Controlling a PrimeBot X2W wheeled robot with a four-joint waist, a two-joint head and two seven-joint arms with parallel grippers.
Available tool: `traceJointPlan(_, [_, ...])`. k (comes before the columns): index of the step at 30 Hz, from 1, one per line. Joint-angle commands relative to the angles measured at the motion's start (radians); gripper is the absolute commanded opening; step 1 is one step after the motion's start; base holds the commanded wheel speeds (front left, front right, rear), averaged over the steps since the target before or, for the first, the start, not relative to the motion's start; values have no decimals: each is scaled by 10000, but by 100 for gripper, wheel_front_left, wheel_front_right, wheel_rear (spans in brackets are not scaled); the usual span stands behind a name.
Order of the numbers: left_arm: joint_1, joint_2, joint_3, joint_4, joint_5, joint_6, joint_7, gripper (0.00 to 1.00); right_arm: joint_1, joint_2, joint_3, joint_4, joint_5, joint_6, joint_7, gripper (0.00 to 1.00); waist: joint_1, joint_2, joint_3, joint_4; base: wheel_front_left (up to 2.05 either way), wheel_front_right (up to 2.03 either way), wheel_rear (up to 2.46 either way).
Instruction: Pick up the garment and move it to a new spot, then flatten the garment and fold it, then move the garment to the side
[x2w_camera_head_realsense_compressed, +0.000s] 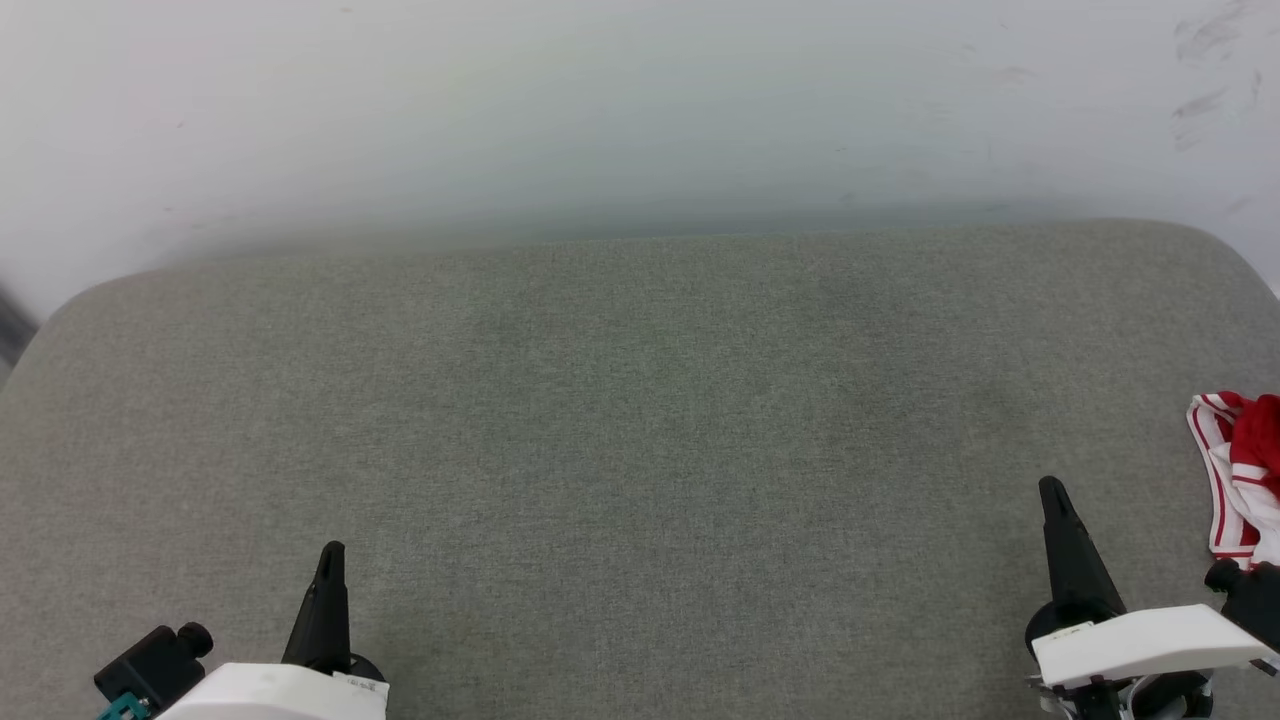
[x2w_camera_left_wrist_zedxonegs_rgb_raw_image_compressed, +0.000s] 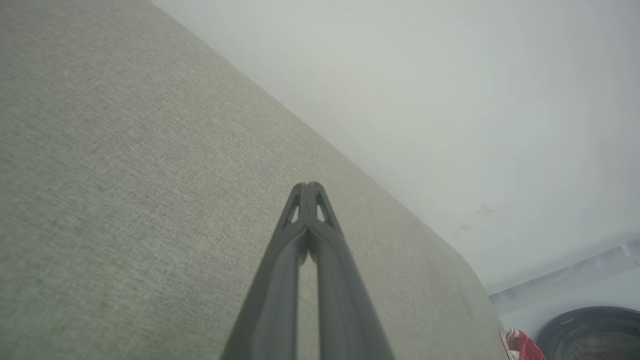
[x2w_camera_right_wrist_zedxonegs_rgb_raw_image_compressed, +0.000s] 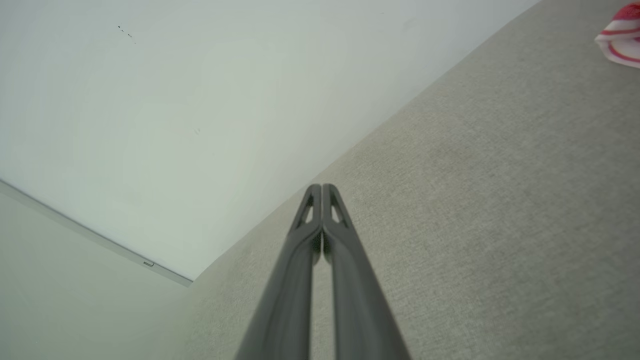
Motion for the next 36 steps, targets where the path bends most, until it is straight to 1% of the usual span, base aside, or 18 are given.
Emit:
traceJointPlan(1, [-293, 39, 48, -49, -326, -40, 69, 0, -295, -86, -36, -77, 341, -1, 69, 0, 0, 0, 0, 1, 0, 0, 0])
traceJointPlan(18, [-664, 43, 99, 259, -2448, -54, 608, 0, -467, -108, -200, 99, 2471, -1, 590, 0, 0, 0, -3, 17, 0, 0, 0])
traceJointPlan(36, [-989, 44, 155, 542, -4347, -63, 1106, 0, -603, -103, -374, 264, 4352, -2, 1077, 0, 0, 0, -6, 33, 0, 0, 0])
